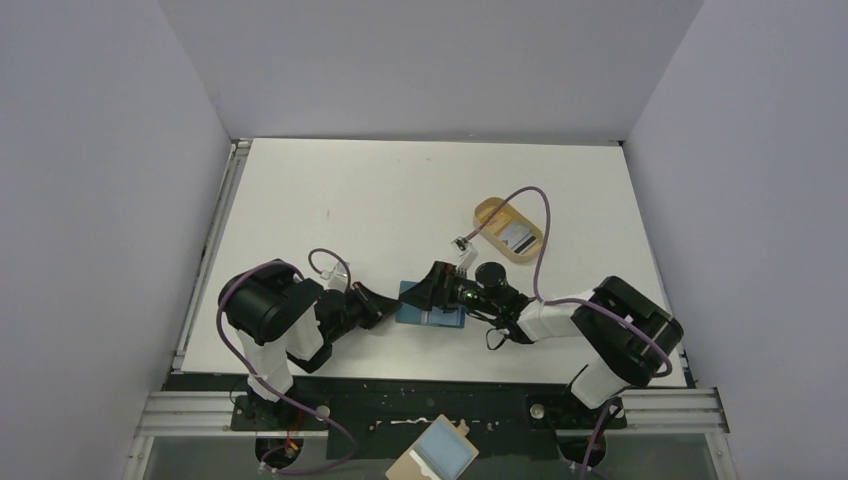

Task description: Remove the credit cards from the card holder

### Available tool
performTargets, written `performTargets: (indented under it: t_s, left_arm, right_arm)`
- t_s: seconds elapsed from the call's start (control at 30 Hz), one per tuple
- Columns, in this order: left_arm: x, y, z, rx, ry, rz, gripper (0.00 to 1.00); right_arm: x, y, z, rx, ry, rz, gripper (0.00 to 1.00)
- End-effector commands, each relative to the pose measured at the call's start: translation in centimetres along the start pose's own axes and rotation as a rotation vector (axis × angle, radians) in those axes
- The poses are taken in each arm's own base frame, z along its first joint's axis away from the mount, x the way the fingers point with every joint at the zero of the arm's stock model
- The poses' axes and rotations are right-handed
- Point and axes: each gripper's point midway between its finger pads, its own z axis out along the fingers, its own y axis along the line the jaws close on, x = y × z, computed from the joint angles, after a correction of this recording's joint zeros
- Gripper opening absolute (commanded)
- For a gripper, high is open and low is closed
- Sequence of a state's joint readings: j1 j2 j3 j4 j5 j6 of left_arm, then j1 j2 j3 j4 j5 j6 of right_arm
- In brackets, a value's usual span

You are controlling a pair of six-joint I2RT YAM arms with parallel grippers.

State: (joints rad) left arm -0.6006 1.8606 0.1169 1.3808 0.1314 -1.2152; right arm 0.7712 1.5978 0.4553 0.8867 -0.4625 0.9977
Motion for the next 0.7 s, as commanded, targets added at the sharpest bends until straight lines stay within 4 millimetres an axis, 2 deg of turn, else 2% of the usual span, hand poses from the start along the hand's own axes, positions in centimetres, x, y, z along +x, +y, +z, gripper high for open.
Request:
performTargets:
  t_s: [0.0,0.13,0.27,0.33,0.47,0.57,0.67]
  left_arm:
    - [-0.5,-0.5,0.0,0.022,-0.021,0.029,0.00]
    - [-0.3,-0.5,0.2,0.020,-0.013,0.027,0.00]
    - [-0.3,-0.7,0.2,0.029,-0.012,0.025,0.00]
    - [-0.5,-2.0,0.1,0.071,-0.009,0.046,0.00]
    - [-0.9,-6.2,-0.3,0.208,0.004,0.074,0.00]
    - [-1.4,-8.7,-0.8,0.284,0.001,0.078,0.00]
    - [-1.4,-9.5,-0.9,0.309,0.006,0.075,0.00]
  right_arm:
    - [-2.4,-1.9,-1.4,0.148,-0.098,-0.076,0.99]
    - [-2.7,-3.6,-1.7,0.246,-0.087,-0.095,1.00]
    - [-2.6,-4.5,-0.9,0.263,-0.078,-0.090,1.00]
    - [-2.7,-4.5,-0.4,0.241,-0.087,-0.083,1.00]
    - [-2.6,-4.2,0.5,0.196,-0.090,-0.070,1.00]
    - [-2.7,-3.9,0.8,0.173,-0.098,-0.063,1.00]
    - [-3.0,-3.8,0.7,0.169,-0.113,-0.065,1.00]
